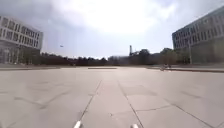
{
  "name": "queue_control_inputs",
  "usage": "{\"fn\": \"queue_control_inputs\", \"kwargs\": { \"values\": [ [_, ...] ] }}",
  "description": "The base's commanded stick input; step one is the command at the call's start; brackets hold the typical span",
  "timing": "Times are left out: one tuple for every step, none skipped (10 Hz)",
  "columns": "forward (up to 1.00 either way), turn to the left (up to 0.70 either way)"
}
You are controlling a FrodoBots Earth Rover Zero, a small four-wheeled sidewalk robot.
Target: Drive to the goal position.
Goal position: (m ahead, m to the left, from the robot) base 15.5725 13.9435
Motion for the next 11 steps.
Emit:
{"fn": "queue_control_inputs", "kwargs": {
  "values": [
    [0.70, -0.01],
    [0.70, -0.01],
    [0.70, -0.01],
    [0.70, -0.01],
    [0.70, -0.01],
    [0.70, -0.01],
    [0.70, -0.01],
    [0.70, -0.01],
    [0.70, -0.01],
    [0.70, -0.01],
    [0.70, -0.01]
  ]
}}
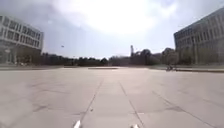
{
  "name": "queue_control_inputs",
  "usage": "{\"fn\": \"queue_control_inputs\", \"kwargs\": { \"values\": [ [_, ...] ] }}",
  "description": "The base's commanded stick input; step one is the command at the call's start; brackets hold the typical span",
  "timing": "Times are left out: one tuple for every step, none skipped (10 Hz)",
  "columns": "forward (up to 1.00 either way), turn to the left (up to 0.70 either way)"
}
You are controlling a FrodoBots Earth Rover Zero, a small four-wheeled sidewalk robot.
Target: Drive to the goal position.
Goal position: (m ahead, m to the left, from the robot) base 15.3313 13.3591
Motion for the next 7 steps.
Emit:
{"fn": "queue_control_inputs", "kwargs": {
  "values": [
    [0.70, -0.01],
    [0.70, -0.01],
    [0.70, -0.01],
    [0.70, -0.01],
    [0.70, -0.01],
    [0.70, -0.01],
    [0.70, -0.01]
  ]
}}
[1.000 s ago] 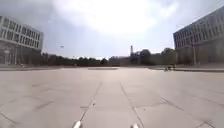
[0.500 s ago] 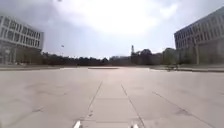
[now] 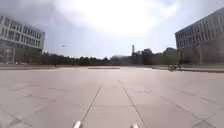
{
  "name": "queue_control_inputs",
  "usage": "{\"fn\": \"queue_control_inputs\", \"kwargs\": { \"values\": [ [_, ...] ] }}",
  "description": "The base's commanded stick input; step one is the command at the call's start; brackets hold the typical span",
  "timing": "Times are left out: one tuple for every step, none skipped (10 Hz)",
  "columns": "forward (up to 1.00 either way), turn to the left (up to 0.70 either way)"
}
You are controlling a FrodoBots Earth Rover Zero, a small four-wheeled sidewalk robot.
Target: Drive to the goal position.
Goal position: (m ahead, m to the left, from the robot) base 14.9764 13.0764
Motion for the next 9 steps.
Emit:
{"fn": "queue_control_inputs", "kwargs": {
  "values": [
    [0.70, -0.01],
    [0.70, -0.01],
    [0.70, -0.01],
    [0.70, -0.01],
    [0.70, -0.01],
    [0.70, -0.01],
    [0.70, -0.01],
    [0.70, -0.01],
    [0.70, -0.01]
  ]
}}
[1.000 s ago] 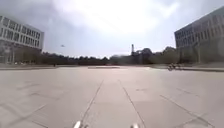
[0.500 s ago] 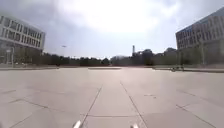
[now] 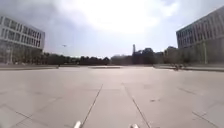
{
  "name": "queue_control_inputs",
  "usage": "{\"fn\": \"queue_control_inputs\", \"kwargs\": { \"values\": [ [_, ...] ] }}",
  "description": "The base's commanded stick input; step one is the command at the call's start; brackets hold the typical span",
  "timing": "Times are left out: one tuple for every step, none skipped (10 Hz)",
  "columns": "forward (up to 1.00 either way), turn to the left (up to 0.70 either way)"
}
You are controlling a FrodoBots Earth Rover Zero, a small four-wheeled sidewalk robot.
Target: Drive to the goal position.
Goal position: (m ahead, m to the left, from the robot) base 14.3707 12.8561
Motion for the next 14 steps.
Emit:
{"fn": "queue_control_inputs", "kwargs": {
  "values": [
    [0.70, -0.01],
    [0.70, -0.01],
    [0.70, -0.01],
    [0.70, -0.01],
    [0.70, -0.01],
    [0.70, -0.01],
    [0.70, -0.01],
    [0.70, -0.01],
    [0.70, -0.24],
    [0.70, -0.36],
    [0.70, -0.36],
    [0.70, -0.01],
    [0.70, -0.01],
    [0.70, -0.01]
  ]
}}
